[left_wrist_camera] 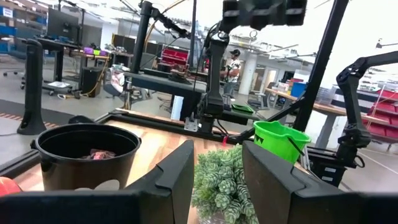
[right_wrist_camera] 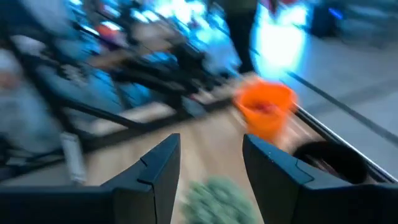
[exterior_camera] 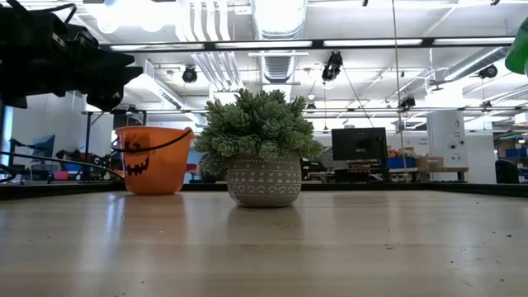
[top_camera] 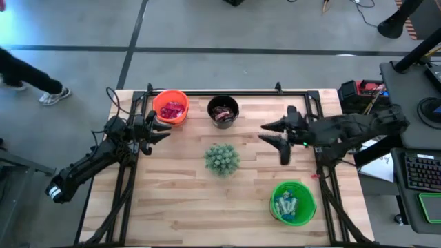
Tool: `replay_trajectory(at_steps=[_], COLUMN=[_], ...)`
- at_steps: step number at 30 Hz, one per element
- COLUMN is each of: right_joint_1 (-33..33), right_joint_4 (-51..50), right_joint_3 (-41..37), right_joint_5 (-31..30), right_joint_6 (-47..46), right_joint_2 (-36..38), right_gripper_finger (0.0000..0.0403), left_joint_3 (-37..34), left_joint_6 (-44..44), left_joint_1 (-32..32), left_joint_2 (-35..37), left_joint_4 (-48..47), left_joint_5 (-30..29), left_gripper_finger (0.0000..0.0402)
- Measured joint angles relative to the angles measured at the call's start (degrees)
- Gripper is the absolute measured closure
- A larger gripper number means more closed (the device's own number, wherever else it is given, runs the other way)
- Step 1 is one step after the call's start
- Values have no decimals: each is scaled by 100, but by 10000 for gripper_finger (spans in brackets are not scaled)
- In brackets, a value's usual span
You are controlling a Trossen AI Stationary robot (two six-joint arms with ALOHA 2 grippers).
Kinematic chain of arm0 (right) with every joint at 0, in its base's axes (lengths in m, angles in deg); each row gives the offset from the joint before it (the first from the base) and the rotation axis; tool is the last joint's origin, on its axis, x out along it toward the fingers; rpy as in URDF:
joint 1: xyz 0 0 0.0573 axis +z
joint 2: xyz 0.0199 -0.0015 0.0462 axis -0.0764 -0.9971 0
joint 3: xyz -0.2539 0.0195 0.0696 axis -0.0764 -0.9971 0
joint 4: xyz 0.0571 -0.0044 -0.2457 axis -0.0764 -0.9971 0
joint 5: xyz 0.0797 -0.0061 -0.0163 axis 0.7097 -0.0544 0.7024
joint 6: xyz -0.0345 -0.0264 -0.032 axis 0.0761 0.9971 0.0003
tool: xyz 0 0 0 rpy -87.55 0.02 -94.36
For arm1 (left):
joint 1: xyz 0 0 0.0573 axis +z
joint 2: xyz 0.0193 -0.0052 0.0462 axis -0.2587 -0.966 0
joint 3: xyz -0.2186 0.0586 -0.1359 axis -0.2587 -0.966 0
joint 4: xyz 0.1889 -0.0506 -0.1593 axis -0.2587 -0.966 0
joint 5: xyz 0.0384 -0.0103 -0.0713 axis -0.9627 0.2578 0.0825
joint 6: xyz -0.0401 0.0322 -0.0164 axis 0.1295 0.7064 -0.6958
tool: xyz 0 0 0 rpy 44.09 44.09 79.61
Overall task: Sort candy
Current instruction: Return to Home Position
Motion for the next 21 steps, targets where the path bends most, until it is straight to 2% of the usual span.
replay_trajectory(at_steps=[4, 8, 11, 21], right_joint_1=[471, 761, 869, 949], right_joint_4=[1111, 2311, 2850, 4295], right_joint_3=[-37, -147, -305, -1631], right_joint_5=[466, 1582, 2366, 2493], right_joint_6=[752, 1580, 1863, 1039], right_joint_2=[112, 55, -30, -320], right_gripper_finger=[236, 239, 237, 237], left_joint_3=[0, 0, -1, -2], left_joint_6=[-1, 0, 0, -20], left_joint_1=[0, 0, 0, -2], left_joint_2=[2, 0, 2, 7], left_joint_4=[-36, -165, -190, -177], left_joint_5=[0, 0, 33, 105], left_gripper_finger=[283, 283, 283, 283])
